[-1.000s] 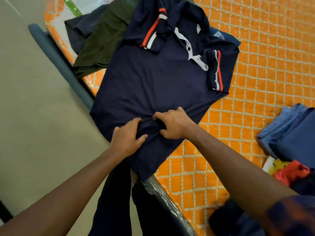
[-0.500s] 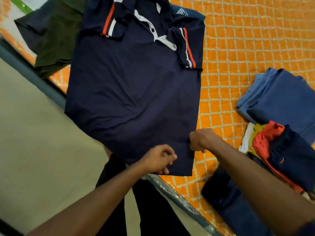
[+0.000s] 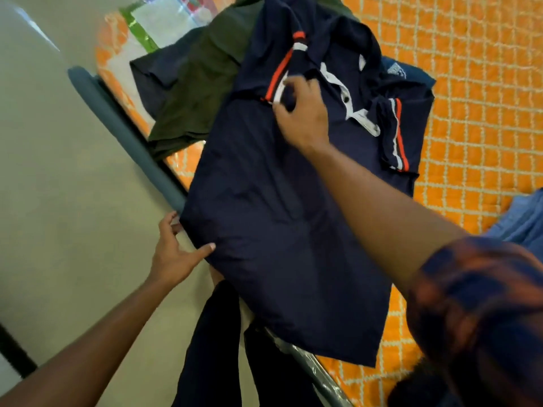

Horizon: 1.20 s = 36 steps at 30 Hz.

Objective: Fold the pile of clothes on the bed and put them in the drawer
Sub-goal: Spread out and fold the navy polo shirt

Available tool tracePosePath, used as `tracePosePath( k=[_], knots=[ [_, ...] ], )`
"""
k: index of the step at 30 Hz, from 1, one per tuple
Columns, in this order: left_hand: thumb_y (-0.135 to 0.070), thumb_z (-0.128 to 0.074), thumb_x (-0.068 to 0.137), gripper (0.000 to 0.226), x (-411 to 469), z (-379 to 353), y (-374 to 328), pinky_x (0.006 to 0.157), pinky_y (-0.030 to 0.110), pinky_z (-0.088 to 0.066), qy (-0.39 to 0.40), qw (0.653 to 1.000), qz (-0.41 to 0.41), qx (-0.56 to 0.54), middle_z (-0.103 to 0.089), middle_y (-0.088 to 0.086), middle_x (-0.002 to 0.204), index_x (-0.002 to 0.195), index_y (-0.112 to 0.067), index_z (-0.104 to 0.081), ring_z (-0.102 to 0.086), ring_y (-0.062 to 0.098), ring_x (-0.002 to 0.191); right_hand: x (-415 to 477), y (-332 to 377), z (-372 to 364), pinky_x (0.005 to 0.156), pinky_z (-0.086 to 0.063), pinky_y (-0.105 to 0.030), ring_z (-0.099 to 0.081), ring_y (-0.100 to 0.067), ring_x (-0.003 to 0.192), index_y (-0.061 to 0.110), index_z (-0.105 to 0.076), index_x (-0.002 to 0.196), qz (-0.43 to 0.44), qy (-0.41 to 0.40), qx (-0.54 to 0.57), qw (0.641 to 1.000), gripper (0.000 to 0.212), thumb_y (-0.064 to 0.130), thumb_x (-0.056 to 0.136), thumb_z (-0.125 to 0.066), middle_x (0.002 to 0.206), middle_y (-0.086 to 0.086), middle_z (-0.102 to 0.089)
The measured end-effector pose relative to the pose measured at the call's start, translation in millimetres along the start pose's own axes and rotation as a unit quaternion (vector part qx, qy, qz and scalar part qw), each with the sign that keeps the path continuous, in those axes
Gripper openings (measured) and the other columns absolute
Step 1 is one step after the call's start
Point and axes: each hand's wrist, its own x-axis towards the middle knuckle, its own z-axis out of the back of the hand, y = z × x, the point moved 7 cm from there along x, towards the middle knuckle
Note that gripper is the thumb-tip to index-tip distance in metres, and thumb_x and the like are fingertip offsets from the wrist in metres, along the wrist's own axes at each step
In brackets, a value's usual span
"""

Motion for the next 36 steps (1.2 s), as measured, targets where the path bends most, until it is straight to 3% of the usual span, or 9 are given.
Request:
tracePosePath(
  k=[4,7,13,16,20,24,27,31,36],
  knots=[
    [-0.032,-0.091,0.071,0.059,10.9,-1.3,10.3,0.091,0.025,-0.045,0.019,0.997,0.055,-0.053,-0.062,-0.006,0.116,0.114,-0.019,-0.053,-0.057,0.006,0.111,75.1,34.0,-12.2,0.084,-0.048,-0.035,-0.058,-0.027,0.117,0.027,-0.046,0.142,-0.011,-0.036,-0.078,0.996,0.073,0.066,0.082,-0.063,0.134,-0.003,-0.047],
    [-0.03,-0.084,0.079,0.028,17.3,0.4,8.1,0.079,0.013,-0.045,0.066,0.996,0.047,-0.027,-0.072,-0.001,0.097,0.093,-0.012,-0.069,-0.065,0.006,0.092,101.8,43.8,-30.6,0.082,-0.047,-0.04,-0.059,-0.032,0.119,0.032,-0.031,0.152,-0.049,0.019,-0.136,0.989,0.084,0.075,0.083,-0.056,0.133,-0.005,-0.058],
    [-0.036,-0.07,0.063,0.013,23.2,18.3,-5.3,0.074,0.03,-0.045,0.096,0.995,0.013,0.017,-0.066,-0.009,0.074,0.063,-0.023,-0.07,-0.062,0.015,0.075,127.3,45.6,-30.0,0.073,-0.041,-0.031,-0.063,-0.027,0.097,0.019,-0.055,0.096,-0.052,-0.005,-0.128,0.99,0.019,0.037,0.088,-0.056,0.098,-0.002,-0.064],
    [-0.038,-0.056,0.055,0.031,17.8,17.3,-18.0,0.06,0.03,-0.04,0.133,0.988,-0.025,0.074,-0.052,-0.004,0.059,0.061,-0.007,-0.057,-0.05,0.013,0.059,129.9,35.4,-13.7,0.071,-0.047,-0.032,-0.058,-0.019,0.08,0.019,-0.052,0.082,-0.062,-0.026,-0.085,0.994,0.006,0.024,0.079,-0.055,0.083,0.002,-0.058],
    [-0.031,-0.054,0.062,0.021,-14.6,-4.2,-55.2,0.056,0.035,-0.037,0.192,0.954,-0.121,0.197,-0.043,-0.006,0.055,0.059,-0.018,-0.037,-0.043,0.015,0.055,112.6,14.4,17.7,0.059,-0.035,-0.02,-0.044,-0.007,0.064,0.023,-0.042,0.075,-0.045,-0.078,0.02,0.996,0.014,0.016,0.08,-0.053,0.072,0.01,-0.048],
    [-0.03,-0.051,0.069,0.015,-64.7,-47.9,-88.6,0.059,0.029,-0.036,0.252,0.924,-0.183,0.222,-0.049,-0.006,0.062,0.07,-0.025,-0.037,-0.048,0.013,0.061,89.7,-42.1,59.1,0.065,-0.041,-0.013,-0.052,-0.001,0.074,0.026,-0.053,0.087,-0.142,-0.14,0.194,0.96,0.019,0.008,0.092,-0.052,0.086,0.013,-0.057],
    [-0.028,-0.051,0.075,0.016,-99.8,-94.5,-101.3,0.06,0.025,-0.038,0.297,0.905,-0.202,0.227,-0.05,-0.008,0.065,0.079,-0.03,-0.036,-0.049,0.008,0.061,77.5,-88.9,94.5,0.072,-0.045,-0.015,-0.054,-0.006,0.08,0.017,-0.058,0.099,-0.184,-0.177,0.269,0.929,0.008,0.01,0.099,-0.053,0.097,0.004,-0.061],
    [-0.027,-0.053,0.083,0.018,-142.3,-171.2,-109.7,0.063,0.035,-0.039,0.344,0.895,-0.187,0.211,-0.048,-0.007,0.066,0.089,-0.03,-0.037,-0.046,0.008,0.058,53.6,-165.0,144.6,0.063,-0.041,-0.023,-0.046,-0.009,0.065,0.016,-0.051,0.083,-0.251,-0.208,0.29,0.9,0.019,0.013,0.102,-0.047,0.079,0.002,-0.055],
    [-0.025,-0.055,0.093,0.022,-178.4,-264.6,-105.6,0.063,0.029,-0.039,0.342,0.909,-0.152,0.185,-0.053,-0.005,0.082,0.101,-0.031,-0.035,-0.051,0.014,0.069,35.9,-255.8,166.1,0.065,-0.049,-0.029,-0.056,-0.019,0.076,0.016,-0.059,0.093,-0.311,-0.186,0.328,0.872,0.021,0.008,0.098,-0.04,0.091,-0.003,-0.062]
  ],
)
